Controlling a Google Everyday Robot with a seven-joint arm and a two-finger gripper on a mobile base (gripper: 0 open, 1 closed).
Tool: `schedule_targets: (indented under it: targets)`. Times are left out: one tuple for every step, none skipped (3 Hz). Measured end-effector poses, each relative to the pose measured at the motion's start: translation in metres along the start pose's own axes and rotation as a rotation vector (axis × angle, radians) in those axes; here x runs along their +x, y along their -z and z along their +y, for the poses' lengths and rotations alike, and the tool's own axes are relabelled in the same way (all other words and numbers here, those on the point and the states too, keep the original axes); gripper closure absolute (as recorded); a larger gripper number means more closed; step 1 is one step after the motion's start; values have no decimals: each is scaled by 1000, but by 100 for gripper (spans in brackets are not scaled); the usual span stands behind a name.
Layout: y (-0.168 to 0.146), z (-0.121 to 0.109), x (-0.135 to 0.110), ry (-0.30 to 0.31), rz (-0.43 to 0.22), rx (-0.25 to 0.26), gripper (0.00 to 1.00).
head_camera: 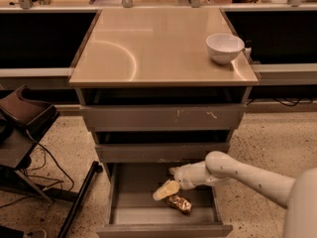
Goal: Pick orange can from bottom drawer and place on counter
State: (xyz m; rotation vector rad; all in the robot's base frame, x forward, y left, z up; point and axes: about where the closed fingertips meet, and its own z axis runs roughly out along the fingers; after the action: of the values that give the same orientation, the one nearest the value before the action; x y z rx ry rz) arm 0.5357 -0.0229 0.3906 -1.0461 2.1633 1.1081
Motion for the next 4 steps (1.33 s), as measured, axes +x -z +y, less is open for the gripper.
schedule_targets:
  targets:
    - [-42, -62, 52, -144, -28, 26, 0]
    - [-42, -62, 52, -144, -28, 26, 0]
    - [-56, -85, 63, -206, -51, 27, 0]
    - [-53, -142, 106, -380, -137, 93, 0]
